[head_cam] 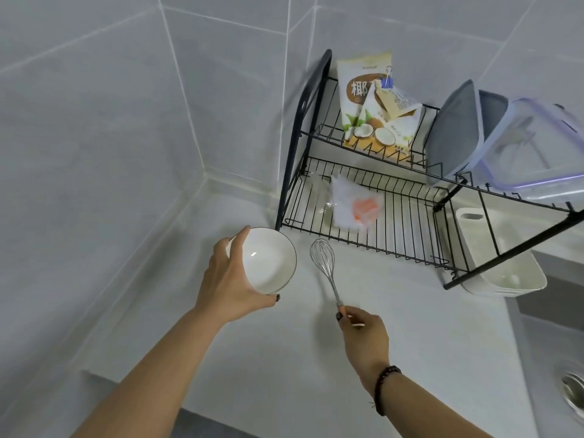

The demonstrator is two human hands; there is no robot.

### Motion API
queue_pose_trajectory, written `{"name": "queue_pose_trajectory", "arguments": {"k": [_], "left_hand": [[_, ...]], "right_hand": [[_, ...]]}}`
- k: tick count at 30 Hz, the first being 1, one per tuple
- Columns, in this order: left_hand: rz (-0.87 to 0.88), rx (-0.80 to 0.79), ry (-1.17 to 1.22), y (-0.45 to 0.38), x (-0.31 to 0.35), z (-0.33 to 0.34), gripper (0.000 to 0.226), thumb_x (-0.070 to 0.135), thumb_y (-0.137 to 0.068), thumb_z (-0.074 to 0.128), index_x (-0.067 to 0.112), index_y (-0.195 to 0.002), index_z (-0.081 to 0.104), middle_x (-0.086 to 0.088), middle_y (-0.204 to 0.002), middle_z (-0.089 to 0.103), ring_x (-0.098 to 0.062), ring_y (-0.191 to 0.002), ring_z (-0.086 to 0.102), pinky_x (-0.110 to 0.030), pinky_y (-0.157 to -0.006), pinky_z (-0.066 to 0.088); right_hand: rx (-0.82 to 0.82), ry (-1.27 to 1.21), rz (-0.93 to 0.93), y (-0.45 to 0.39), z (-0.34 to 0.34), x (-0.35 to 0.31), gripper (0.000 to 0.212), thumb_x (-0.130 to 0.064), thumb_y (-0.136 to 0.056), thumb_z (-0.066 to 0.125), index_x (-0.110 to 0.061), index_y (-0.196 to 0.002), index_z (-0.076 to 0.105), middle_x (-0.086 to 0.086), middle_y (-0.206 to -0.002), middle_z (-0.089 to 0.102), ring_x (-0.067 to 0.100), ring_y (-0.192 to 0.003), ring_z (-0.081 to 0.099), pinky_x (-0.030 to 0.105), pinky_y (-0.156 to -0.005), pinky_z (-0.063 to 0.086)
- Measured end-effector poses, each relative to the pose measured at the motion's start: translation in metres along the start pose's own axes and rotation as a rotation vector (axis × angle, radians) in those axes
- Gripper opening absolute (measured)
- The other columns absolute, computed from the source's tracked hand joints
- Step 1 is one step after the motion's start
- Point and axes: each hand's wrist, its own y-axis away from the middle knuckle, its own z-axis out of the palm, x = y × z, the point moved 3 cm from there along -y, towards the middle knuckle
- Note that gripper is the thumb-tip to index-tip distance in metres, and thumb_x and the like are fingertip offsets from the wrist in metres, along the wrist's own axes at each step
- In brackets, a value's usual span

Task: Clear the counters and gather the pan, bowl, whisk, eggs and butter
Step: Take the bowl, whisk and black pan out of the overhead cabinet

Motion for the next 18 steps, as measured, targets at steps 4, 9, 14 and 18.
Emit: {"name": "queue_pose_trajectory", "arguments": {"k": [4, 9, 14, 18], "left_hand": [[0.018, 0.008, -0.015, -0.007, -0.007, 0.005, 0.132, 0.052, -0.038, 0.086, 0.05, -0.143, 0.006, 0.007, -0.142, 0.021, -0.025, -0.125, 0.041, -0.04, -0.098, 0.045], [0.02, -0.003, -0.008, -0.012, -0.015, 0.011, 0.129, 0.052, -0.037, 0.086, 0.046, -0.142, 0.01, 0.007, -0.142, 0.021, -0.025, -0.125, 0.041, -0.038, -0.098, 0.044], [0.048, -0.006, -0.016, -0.012, -0.018, 0.016, 0.127, 0.054, -0.037, 0.084, 0.044, -0.141, 0.011, 0.006, -0.143, 0.022, -0.025, -0.127, 0.041, -0.039, -0.101, 0.044], [0.054, -0.012, -0.018, -0.014, -0.02, 0.018, 0.127, 0.055, -0.038, 0.084, 0.043, -0.142, 0.012, 0.006, -0.145, 0.021, -0.024, -0.128, 0.04, -0.039, -0.102, 0.043]], "right_hand": [[0.031, -0.027, -0.015, -0.003, 0.016, -0.001, 0.008, -0.018, -0.091, 0.062, -0.016, -0.09, 0.07, 0.002, -0.102, 0.051, 0.008, -0.075, 0.056, 0.022, -0.071, 0.043], [0.072, -0.048, -0.009, -0.008, 0.029, 0.001, 0.004, -0.017, -0.091, 0.062, -0.016, -0.092, 0.066, -0.003, -0.095, 0.043, 0.003, -0.075, 0.052, 0.018, -0.076, 0.041], [0.123, -0.096, 0.04, -0.013, 0.034, 0.01, 0.01, -0.018, -0.089, 0.065, -0.023, -0.081, 0.061, -0.007, -0.092, 0.046, 0.006, -0.077, 0.054, 0.024, -0.085, 0.046], [0.16, -0.086, 0.063, -0.016, 0.039, 0.016, 0.018, -0.024, -0.088, 0.067, -0.031, -0.076, 0.056, -0.005, -0.094, 0.052, 0.017, -0.089, 0.057, 0.027, -0.088, 0.046]]}}
